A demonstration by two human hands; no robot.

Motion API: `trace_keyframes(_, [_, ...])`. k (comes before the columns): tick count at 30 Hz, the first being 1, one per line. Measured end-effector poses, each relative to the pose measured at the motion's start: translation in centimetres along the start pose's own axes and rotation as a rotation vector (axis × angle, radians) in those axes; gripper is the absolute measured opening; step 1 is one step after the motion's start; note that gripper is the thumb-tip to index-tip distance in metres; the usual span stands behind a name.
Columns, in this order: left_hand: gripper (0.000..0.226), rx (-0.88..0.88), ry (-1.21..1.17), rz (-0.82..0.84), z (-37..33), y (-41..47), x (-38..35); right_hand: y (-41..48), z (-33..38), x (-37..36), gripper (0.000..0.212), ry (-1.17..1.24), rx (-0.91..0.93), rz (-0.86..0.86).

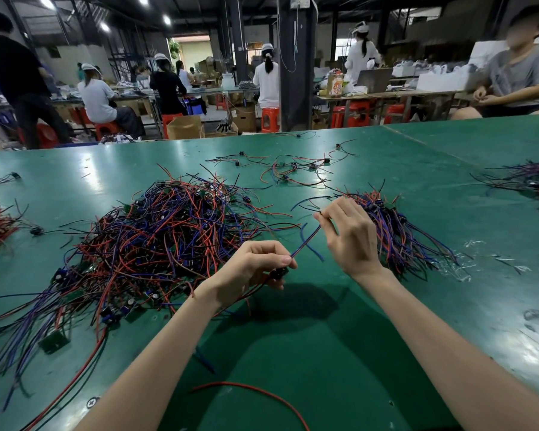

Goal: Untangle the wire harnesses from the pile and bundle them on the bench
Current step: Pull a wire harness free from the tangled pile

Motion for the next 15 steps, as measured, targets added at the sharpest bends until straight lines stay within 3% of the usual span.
trace_keyframes(2, [0.012, 0.003, 0.012, -0.009, 0.0, 0.0, 0.2, 0.0, -0.5, -0.2, 0.02, 0.097, -0.117, 0.03])
trace_keyframes(11, [0.013, 0.014, 0.079, -0.051, 0.0, 0.0, 0.7, -1.6, -3.3, -3.0, 0.015, 0.977, -1.243, 0.321])
trace_keyframes(15, [0.011, 0.019, 0.1, -0.049, 0.1, -0.1, 0.5, -2.7, -2.9, -3.7, 0.015, 1.184, -1.514, 0.531])
Point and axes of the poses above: each hand's wrist, its own y-axis towards the middle knuckle, its own x-axis out of the back of the hand, z = x × y, the point moved 5 cm from there along y, towards the middle knuckle, and after that the axes turned 10 degrees about -y, right-handed, at the moved point
